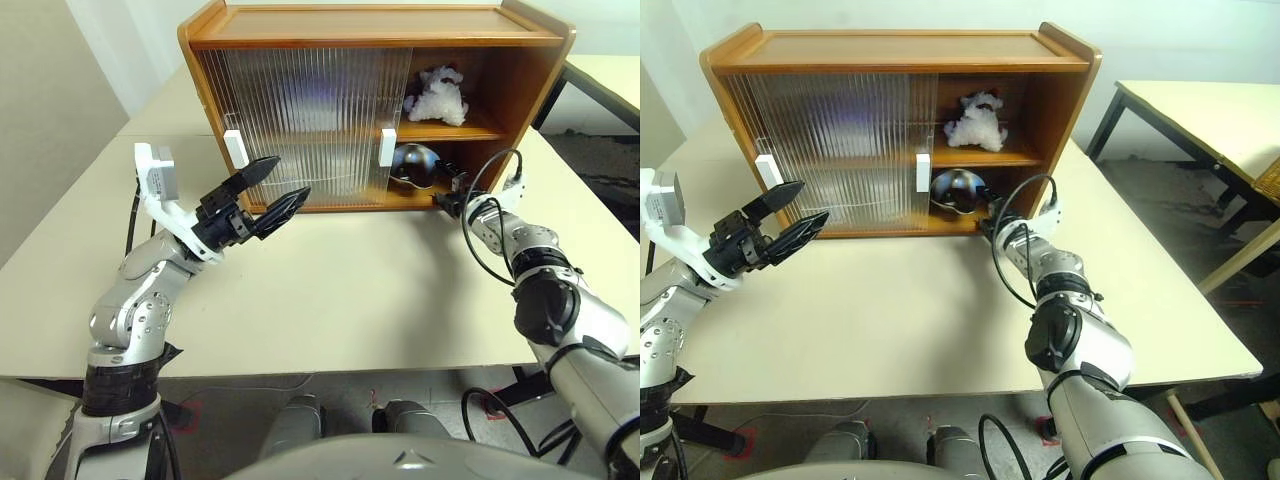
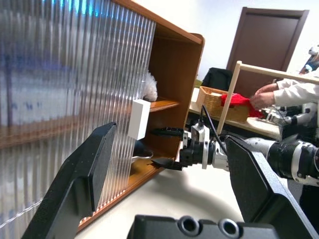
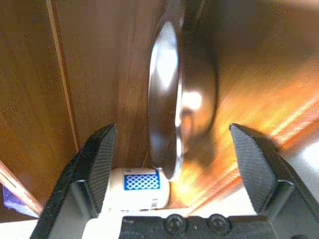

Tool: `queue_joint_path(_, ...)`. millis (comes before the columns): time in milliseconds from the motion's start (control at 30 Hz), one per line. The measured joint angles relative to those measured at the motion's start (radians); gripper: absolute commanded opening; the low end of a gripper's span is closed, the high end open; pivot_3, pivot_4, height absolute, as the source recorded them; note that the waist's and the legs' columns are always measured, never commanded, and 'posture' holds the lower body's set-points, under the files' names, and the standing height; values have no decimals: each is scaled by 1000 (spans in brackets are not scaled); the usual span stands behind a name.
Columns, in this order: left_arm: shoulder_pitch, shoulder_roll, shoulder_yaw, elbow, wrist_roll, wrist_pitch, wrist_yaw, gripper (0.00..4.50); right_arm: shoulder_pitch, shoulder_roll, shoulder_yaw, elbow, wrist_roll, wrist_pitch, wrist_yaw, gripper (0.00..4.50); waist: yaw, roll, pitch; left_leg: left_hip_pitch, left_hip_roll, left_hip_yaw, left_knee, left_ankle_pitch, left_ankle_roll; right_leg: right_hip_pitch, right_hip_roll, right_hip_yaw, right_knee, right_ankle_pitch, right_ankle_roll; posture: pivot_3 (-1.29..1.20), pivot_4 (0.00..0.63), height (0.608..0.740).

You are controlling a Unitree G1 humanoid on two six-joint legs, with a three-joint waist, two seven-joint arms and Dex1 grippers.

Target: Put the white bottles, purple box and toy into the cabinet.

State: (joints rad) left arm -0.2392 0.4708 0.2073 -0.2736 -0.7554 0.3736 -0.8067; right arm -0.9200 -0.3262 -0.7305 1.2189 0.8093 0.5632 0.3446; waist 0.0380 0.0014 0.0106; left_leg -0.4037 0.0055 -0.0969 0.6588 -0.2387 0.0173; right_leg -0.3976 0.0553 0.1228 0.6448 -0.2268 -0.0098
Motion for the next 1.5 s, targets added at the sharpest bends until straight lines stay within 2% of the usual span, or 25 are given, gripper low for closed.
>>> queue_joint_path(100, -13, -3, -9, 9, 1, 0, -10, 4500, 29, -12, 13, -38, -5, 42, 26, 4465, -4, 0, 0, 1, 0, 0, 0, 0, 0, 0, 0, 0, 2, -1, 1, 50, 28, 740)
queue_joint_path(200, -17, -11, -16, 22, 2, 0, -21, 4500, 100, -21, 113, -164, -56, 94, 99, 4465, -5, 0, 0, 3, 0, 0, 0, 0, 0, 1, 0, 0, 4, -2, 1, 35, 26, 740)
queue_joint_path(367, -33, -17, -31, 52, 5, -1, -45, 4500, 371, -2, 403, -632, -191, 97, 261, 4465, -20, 0, 0, 5, 0, 0, 0, 0, 0, 2, 1, -1, 5, -5, 2, 13, 19, 740)
queue_joint_path(400, -41, -18, -33, 60, 6, -1, -49, 4500, 419, -1, 457, -708, -222, 74, 281, 4293, -23, 0, 0, 4, 0, 0, 0, 0, 0, 2, 1, -1, 5, -5, 3, 10, 17, 740)
queue_joint_path(467, -52, -20, -34, 74, 8, -5, -58, 4500, 498, -4, 565, -838, -298, -1, 323, 3803, -32, 0, 0, 5, 0, 0, 0, 0, 0, 3, 1, -1, 5, -6, 5, 7, 15, 740)
queue_joint_path(533, -55, -22, -37, 80, 9, -7, -62, 4500, 522, -5, 619, -906, -344, -63, 344, 3123, -43, 0, 0, 5, 0, 0, 1, 0, 0, 3, 1, 0, 4, -8, 8, 6, 12, 740)
queue_joint_path(800, -57, -25, -45, 92, 12, -19, -80, 4500, 526, 44, 751, -1012, -487, -287, 347, 23, -51, 0, 0, 7, 0, 0, 1, 1, 0, 5, 1, 0, 4, -8, 11, 19, 5, 740)
queue_joint_path(967, -57, -24, -45, 96, 15, -24, -80, 4500, 486, 93, 835, -1012, -598, -407, 315, 23, -51, 0, 0, 7, 0, -1, 1, 1, 0, 5, 1, 0, 4, -7, 10, 27, 5, 740)
queue_joint_path(1233, -51, -23, -43, 96, 16, -26, -78, 4500, 373, 195, 886, -995, -682, -490, 233, 23, -48, 0, 0, 6, 0, -1, 1, 1, 0, 4, 0, -1, 4, -6, 4, 36, 7, 740)
queue_joint_path(1500, -47, -24, -43, 96, 18, -33, -71, 4500, 230, 277, 869, -796, -740, -526, 68, 23, -42, 0, 0, 4, 0, -1, 0, 0, -1, 1, 0, -1, 4, -5, -1, 47, 8, 740)
